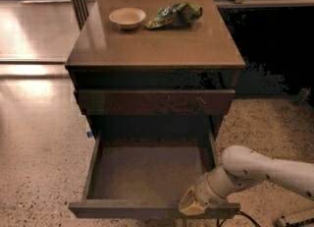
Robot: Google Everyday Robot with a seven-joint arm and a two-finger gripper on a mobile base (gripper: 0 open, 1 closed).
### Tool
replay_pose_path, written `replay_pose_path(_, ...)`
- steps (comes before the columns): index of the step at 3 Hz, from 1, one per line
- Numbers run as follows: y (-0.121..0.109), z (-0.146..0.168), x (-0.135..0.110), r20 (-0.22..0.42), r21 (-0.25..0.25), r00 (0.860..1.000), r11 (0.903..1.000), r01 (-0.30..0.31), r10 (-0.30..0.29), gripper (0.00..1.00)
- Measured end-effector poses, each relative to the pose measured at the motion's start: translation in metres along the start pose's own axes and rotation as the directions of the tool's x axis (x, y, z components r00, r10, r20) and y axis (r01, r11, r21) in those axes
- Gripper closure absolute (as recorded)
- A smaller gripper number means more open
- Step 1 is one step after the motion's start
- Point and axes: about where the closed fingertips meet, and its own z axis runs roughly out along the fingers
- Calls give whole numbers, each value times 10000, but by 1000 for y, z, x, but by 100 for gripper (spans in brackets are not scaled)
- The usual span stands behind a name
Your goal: Close middle drawer
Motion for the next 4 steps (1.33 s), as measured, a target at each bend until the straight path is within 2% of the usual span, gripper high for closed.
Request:
replay_pose_path(1, 0, 0, 0, 0, 0, 10000, 10000, 0, 0, 100)
replay_pose_path(3, 17, 9, 6, 1098, -600, 9939, 9980, 177, -111, 100)
replay_pose_path(4, 20, 48, 19, 1150, -879, 9932, 9958, 266, -164, 100)
